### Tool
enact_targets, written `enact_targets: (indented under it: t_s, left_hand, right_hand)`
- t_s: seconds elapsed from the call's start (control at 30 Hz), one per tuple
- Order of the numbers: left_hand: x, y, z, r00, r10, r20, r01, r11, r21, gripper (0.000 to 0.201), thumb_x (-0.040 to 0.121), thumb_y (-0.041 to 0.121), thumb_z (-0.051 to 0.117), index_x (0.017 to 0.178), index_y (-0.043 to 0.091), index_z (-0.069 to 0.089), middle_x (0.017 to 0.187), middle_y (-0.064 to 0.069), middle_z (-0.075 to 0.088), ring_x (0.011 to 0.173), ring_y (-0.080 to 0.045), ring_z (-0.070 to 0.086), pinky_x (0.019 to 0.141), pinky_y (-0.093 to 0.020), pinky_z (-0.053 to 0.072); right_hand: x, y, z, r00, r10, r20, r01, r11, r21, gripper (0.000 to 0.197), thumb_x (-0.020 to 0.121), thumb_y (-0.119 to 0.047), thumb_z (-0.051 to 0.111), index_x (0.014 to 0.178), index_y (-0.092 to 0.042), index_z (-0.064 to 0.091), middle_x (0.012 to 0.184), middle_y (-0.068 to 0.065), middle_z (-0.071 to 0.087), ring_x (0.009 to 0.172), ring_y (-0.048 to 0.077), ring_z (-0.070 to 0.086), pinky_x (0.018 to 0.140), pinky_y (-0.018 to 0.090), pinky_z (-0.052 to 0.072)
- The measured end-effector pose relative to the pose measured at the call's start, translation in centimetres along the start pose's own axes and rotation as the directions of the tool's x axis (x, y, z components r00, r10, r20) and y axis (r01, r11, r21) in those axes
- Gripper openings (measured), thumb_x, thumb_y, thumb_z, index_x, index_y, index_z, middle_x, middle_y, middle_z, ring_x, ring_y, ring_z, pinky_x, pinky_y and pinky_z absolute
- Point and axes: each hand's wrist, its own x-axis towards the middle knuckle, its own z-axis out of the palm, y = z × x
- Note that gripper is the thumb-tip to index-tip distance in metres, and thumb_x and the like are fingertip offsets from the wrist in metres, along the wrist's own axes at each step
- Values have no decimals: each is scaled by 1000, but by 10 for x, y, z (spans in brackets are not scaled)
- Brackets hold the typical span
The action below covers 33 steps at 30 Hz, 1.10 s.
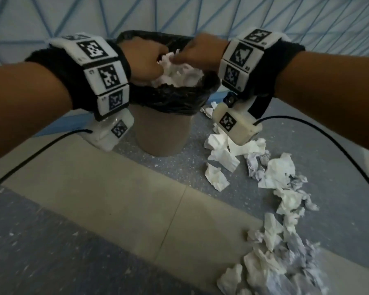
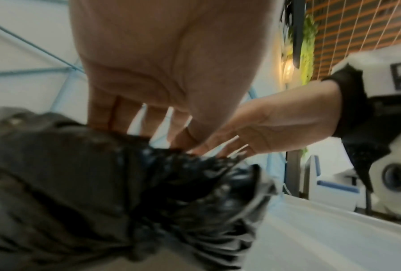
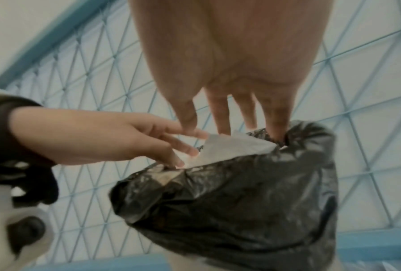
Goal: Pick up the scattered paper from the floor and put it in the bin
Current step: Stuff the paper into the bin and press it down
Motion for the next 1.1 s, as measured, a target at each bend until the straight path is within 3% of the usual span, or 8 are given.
enact_targets:
  t_s: [0.13, 0.23, 0.37, 0.4, 0.43, 0.7, 0.93, 1.1]
  left_hand:
    - [-35, 23, 4, 920, 72, -385, -122, 987, -108, 48, 91, 19, 45, 134, 2, 34, 130, -29, 47, 114, -44, 48, 94, -49, 38]
    - [-63, 53, 27, 810, 318, -493, -437, 887, -146, 53, 83, 15, 41, 134, 2, 36, 136, -23, 42, 125, -35, 39, 107, -35, 28]
    - [-100, 98, 110, 686, 689, -236, -726, 670, -153, 60, 69, 8, 45, 128, 17, 41, 137, -12, 40, 122, -26, 37, 104, -34, 33]
    - [-111, 107, 135, 656, 739, -154, -754, 632, -180, 60, 66, 5, 50, 124, 20, 42, 134, -10, 41, 120, -26, 39, 100, -37, 40]
    - [-122, 117, 158, 626, 778, -61, -770, 603, -208, 61, 65, 3, 56, 121, 21, 43, 133, -9, 42, 118, -26, 43, 96, -40, 46]
    - [-189, 191, 248, 388, 871, 303, -853, 464, -241, 55, 74, 23, 56, 128, 29, 52, 135, -19, 54, 111, -40, 59, 86, -45, 55]
    - [-194, 233, 263, 364, 784, 502, -882, 463, -84, 55, 78, 53, 55, 131, 44, 44, 152, -10, 33, 126, -55, 40, 94, -59, 47]
    - [-172, 225, 279, 367, 825, 430, -900, 432, -59, 25, 57, 22, 78, 80, 23, 69, 105, -14, 71, 74, -34, 69, 57, -34, 60]
  right_hand:
    - [-27, 45, 1, 894, 29, -446, 79, 972, 221, 39, 90, -33, 48, 116, -6, 57, 117, 12, 58, 112, 25, 53, 92, 29, 42]
    - [-69, 90, 28, 833, -44, -551, 142, 981, 135, 33, 82, -22, 49, 102, 2, 55, 97, 4, 45, 98, 28, 46, 84, 23, 29]
    - [-152, 141, 81, 965, -153, -213, 168, 984, 54, 62, 88, -50, 25, 87, 4, 55, 89, 22, 54, 88, 30, 44, 74, 29, 27]
    - [-172, 148, 90, 992, -129, -13, 129, 992, -6, 39, 54, -4, 36, 87, 3, 55, 92, 25, 55, 90, 33, 46, 76, 31, 30]
    - [-189, 158, 103, 990, -87, 114, 91, 995, -37, 18, 76, -9, 53, 90, 2, 55, 97, 25, 54, 93, 35, 46, 79, 36, 34]
    - [-302, 222, 144, 802, 486, 347, -446, 874, -192, 69, 76, -28, 66, 135, -16, 31, 139, 13, 29, 128, 35, 28, 108, 48, 31]
    - [-351, 237, 139, 410, 762, 501, -831, 538, -139, 105, 72, -23, 75, 145, -28, -1, 152, 15, 9, 136, 41, 24, 110, 49, 29]
    - [-354, 219, 168, 485, 692, 535, -738, 652, -174, 121, 64, -16, 81, 145, -30, -9, 145, 15, 15, 130, 40, 29, 107, 46, 34]
